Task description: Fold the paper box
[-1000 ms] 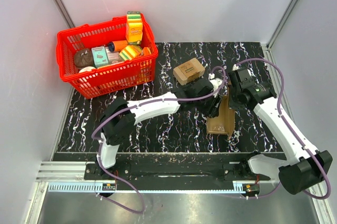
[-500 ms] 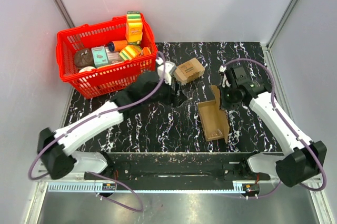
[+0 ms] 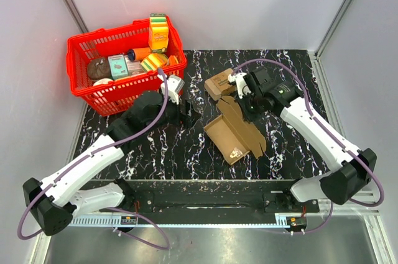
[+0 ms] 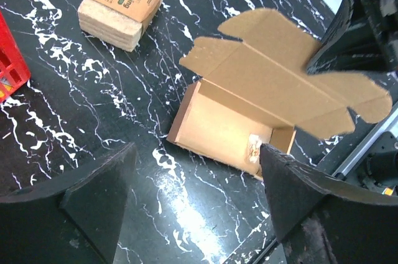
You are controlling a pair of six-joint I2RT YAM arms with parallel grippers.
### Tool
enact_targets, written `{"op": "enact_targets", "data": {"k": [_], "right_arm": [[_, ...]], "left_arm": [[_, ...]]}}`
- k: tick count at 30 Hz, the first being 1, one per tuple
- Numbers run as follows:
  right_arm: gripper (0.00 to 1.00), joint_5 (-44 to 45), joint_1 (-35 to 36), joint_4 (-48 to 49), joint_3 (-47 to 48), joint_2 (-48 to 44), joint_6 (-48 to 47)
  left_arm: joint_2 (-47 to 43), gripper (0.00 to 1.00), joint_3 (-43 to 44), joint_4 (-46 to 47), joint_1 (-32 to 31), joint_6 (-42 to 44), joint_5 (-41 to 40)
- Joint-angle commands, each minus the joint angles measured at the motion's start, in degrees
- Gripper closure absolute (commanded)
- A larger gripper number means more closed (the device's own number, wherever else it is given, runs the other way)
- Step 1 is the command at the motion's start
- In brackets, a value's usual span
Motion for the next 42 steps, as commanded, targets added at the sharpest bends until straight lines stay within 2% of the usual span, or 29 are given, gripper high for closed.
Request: {"op": "enact_targets", "data": {"k": [1, 11, 15, 18, 23, 28, 36, 42], "right_arm": [[1.00, 0.8, 1.3, 0.3, 4.6, 1.2, -11.9], [1.00, -3.4, 2.3, 3.3, 8.7, 3.3, -31.0], [1.00, -9.4, 2.4, -1.0, 10.9, 4.5, -38.1], [1.00, -10.2, 2.3, -2.7, 11.1, 5.0, -40.7], [1.00, -11.4, 2.4, -6.3, 12.5, 7.9, -44.8], [1.00, -11.7, 2.4, -6.4, 13.3, 9.5, -44.9], [1.00, -12.4, 2.4, -6.4, 13.2, 9.2, -45.3], [1.00, -12.5, 2.4, -6.3, 12.0, 8.6, -45.6]], "left_arm": [[-3.1, 0.14, -2.3, 2.5, 0.6, 4.0, 1.0], [-6.5, 0.08, -9.6, 11.4, 2.8, 10.4, 7.7], [-9.0, 0.04, -17.4, 23.0, 3.0, 15.1, 14.1], [-10.8, 0.01, -22.4, 30.8, 3.0, 14.9, 12.7], [-8.5, 0.01, -23.7, 35.7, 3.1, 15.6, 12.5], [-3.8, 0.01, -24.9, 44.3, 3.3, 16.4, 17.9], [8.2, 0.01, -17.6, 37.7, 4.2, 23.0, 24.6], [11.9, 0.01, -14.8, 37.1, 4.9, 25.1, 25.6]]}}
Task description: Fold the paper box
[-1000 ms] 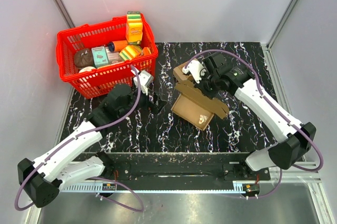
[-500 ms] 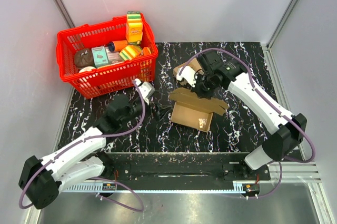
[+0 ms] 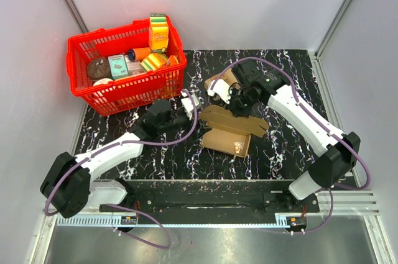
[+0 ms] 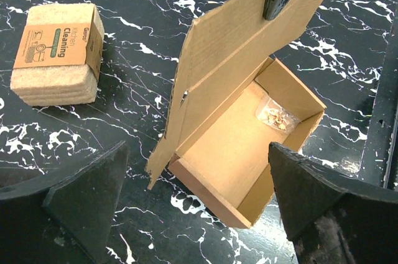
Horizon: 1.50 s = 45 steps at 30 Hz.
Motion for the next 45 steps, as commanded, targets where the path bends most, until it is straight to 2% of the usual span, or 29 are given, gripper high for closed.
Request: {"op": "enact_targets", "data": {"k": [1, 6, 11, 14, 20, 26, 34, 43, 45], "right_arm": [[1.00, -1.0, 0.4, -0.9, 1.3, -1.5, -5.9], [1.00, -0.8, 0.4, -0.8, 1.1, -1.9, -5.9], [1.00, -0.5, 0.4, -0.5, 0.4, -2.6, -6.3], [1.00, -0.5, 0.4, -0.5, 0.2, -2.9, -6.4], [1.00, 0.3, 0.4, -0.2, 0.0, -3.0, -6.1], [1.00, 0.5, 0.4, 0.1, -0.1, -2.4, -4.7], [1.00, 0.6, 0.4, 0.1, 0.7, -2.0, -3.4], [1.00, 0.2, 0.4, 0.1, 1.3, -1.6, -2.5], [1.00, 0.3, 0.4, 0.3, 1.3, -1.6, -2.0]], "left_arm": [[1.5, 0.01, 4.0, 2.7, 0.8, 3.4, 3.3], [4.8, 0.10, 7.6, -0.2, 1.0, 5.5, 4.1], [6.4, 0.30, 9.9, -3.4, 1.0, 6.6, 3.2], [6.8, 0.38, 11.0, -5.3, 1.0, 6.8, 3.3], [6.2, 0.41, 12.0, -9.0, 1.0, 8.7, 2.5], [5.9, 0.50, 13.0, -11.8, 1.0, 9.8, 1.5], [6.5, 0.71, 12.7, -7.5, 1.0, 6.7, 0.7], [8.0, 0.83, 12.9, -7.7, 1.0, 6.1, 2.6], [8.0, 0.90, 12.8, -8.0, 1.0, 6.0, 3.3]]}}
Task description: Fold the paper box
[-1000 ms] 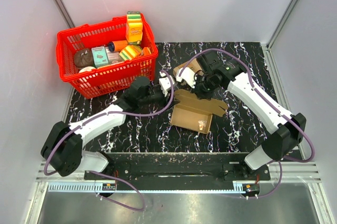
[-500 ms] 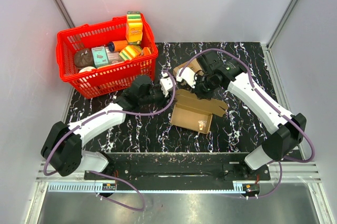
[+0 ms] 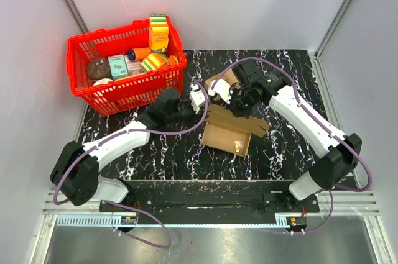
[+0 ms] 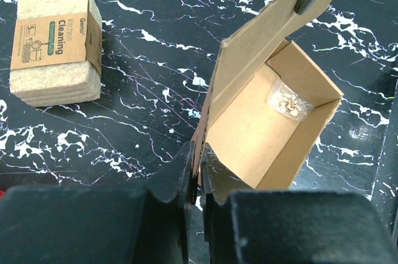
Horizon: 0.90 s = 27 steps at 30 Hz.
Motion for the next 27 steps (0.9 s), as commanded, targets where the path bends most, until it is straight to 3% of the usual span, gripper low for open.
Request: {"op": "enact_targets", "data": {"k": [1, 9, 10, 12, 14, 17, 20, 23, 25, 27], "right_arm": [[1.00, 0.4, 0.4, 0.4, 1.5, -0.8, -2.1], [0.98, 0.9, 0.4, 2.8, 0.8, -1.8, 1.5], [0.92, 1.4, 0.4, 3.8, 0.6, -2.1, 2.5], [0.64, 4.6, 0.2, 7.1, -0.3, -3.0, 7.2], [0.51, 8.7, 0.2, 10.9, -1.2, -4.3, 11.2], [0.38, 10.8, -0.7, 15.8, -2.3, -7.6, 17.1], [0.35, 14.2, -2.8, 20.6, -3.1, -10.8, 27.9], [0.32, 12.4, -9.0, 19.0, -3.4, -12.8, 40.4], [0.32, 6.2, -12.9, 21.1, -9.4, -16.9, 46.5], [0.32, 8.2, -13.2, 24.3, -16.4, -21.6, 49.7]], "left_arm": [[0.4, 0.98, 2.3, 2.6, 0.3, -1.0, 2.5], [1.2, 1.00, 3.0, 1.4, 0.3, -3.4, 1.5], [1.4, 1.00, 3.1, 1.4, 0.3, -3.7, 1.3], [1.6, 1.00, 3.0, 1.3, 0.3, -4.4, 0.4], [1.6, 1.00, 2.6, 1.3, 0.3, -4.8, -0.7], [1.3, 1.00, 1.6, 1.5, 0.3, -5.2, -2.9], [0.2, 1.00, 0.0, 2.2, 0.7, -6.1, -4.3], [-1.4, 1.00, -1.4, 2.3, 1.5, -6.7, -4.3], [-2.1, 1.00, -1.6, 1.5, 2.0, -6.5, -3.9], [-2.4, 1.00, -1.6, 0.6, 2.6, -6.2, -3.9]]}}
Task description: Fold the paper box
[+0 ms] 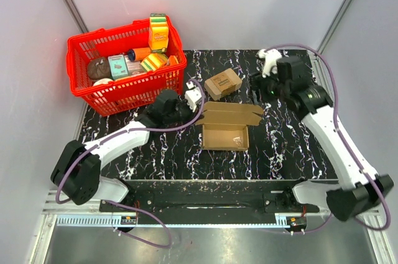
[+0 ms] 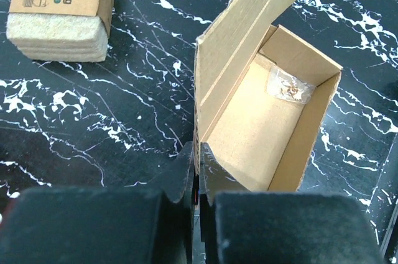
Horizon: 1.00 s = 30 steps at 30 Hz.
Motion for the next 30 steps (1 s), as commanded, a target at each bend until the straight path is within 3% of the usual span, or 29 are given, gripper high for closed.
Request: {"op": "enact_targets", "data": {"k": [1, 5, 12, 23, 30], "right_arm": [[0.32, 1.4, -2.7, 6.2, -12.4, -9.4, 16.0], [0.31, 6.5, -2.9, 7.8, -19.4, -13.5, 17.0], [0.29, 1.0, -3.9, 18.8, -29.0, -16.9, 11.9], [0.33, -6.5, -6.2, 29.5, -30.5, -6.5, 4.1], [0.46, -11.7, -8.7, 31.4, -31.5, -3.3, 4.0]], "left_arm": [[-3.2, 1.00, 0.0, 1.0, 1.7, -0.4, -0.6], [-2.6, 1.00, 1.0, -0.3, 2.6, 0.2, 1.0], [-0.5, 1.00, 3.7, -3.1, 5.0, 1.8, 7.0], [4.7, 1.00, 9.3, -7.4, 8.9, 4.4, 14.8], [6.2, 1.00, 9.6, -7.0, 9.8, 4.4, 15.9]]}}
